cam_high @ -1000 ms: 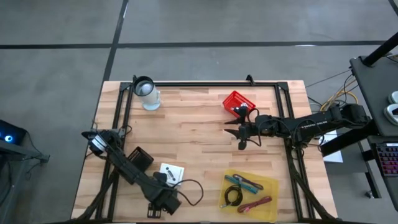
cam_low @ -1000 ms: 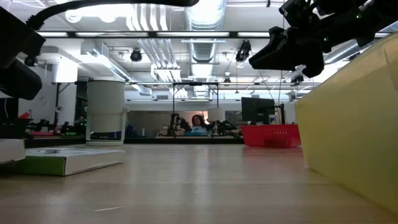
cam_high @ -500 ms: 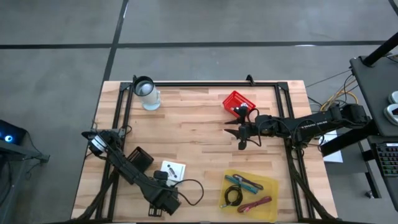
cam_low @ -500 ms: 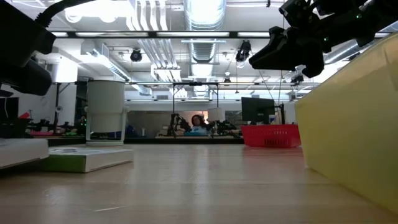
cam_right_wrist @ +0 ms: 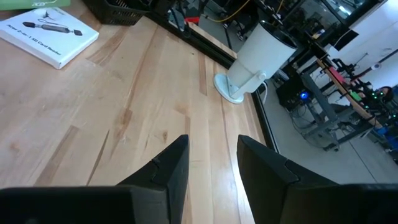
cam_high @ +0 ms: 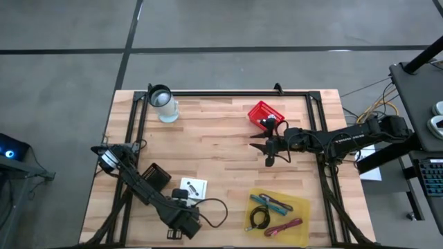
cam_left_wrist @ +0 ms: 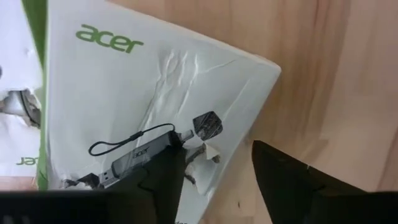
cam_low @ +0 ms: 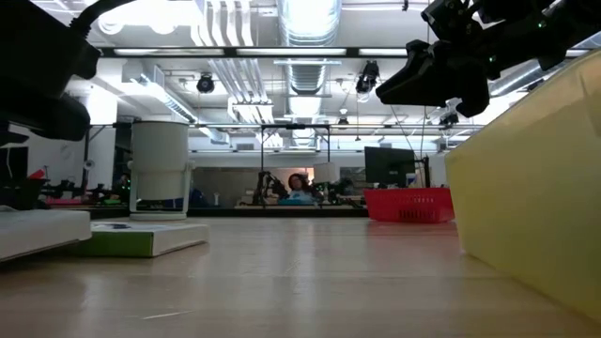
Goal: Pick and place items into bin
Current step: Put the bottom white card reader box into the black bin
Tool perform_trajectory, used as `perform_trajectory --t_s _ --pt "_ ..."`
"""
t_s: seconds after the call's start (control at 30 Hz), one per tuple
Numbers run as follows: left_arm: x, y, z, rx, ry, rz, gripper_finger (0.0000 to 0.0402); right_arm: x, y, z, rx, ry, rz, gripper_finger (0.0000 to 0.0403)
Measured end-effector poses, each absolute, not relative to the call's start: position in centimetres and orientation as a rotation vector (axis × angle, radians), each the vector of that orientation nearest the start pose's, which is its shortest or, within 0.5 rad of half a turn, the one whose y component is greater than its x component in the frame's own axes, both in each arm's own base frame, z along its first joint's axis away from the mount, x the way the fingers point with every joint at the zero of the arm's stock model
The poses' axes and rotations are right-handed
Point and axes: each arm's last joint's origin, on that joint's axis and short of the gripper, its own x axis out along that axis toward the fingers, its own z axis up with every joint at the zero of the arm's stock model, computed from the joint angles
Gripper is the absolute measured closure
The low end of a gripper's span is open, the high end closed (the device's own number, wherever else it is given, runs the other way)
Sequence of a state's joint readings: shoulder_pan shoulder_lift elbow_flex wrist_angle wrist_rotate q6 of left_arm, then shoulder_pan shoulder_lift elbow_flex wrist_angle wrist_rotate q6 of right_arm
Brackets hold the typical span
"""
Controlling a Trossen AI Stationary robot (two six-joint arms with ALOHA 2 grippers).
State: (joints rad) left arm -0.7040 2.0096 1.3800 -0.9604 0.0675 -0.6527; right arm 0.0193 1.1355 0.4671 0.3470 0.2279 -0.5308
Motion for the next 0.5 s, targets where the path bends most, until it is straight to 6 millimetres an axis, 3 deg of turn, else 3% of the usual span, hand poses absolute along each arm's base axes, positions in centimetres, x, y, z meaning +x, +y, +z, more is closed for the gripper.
perform_trajectory --t_s 0.33,0.5 --pt "27.7 -23.83 14.97 -0.033 1.593 -0.009 0.031 22.93 -0.21 20.78 -0.56 0.367 -0.118 0.028" --pt "27.69 -23.85 14.66 -0.041 1.582 -0.015 0.0329 22.92 -0.21 20.78 -0.56 0.367 -0.118 0.028"
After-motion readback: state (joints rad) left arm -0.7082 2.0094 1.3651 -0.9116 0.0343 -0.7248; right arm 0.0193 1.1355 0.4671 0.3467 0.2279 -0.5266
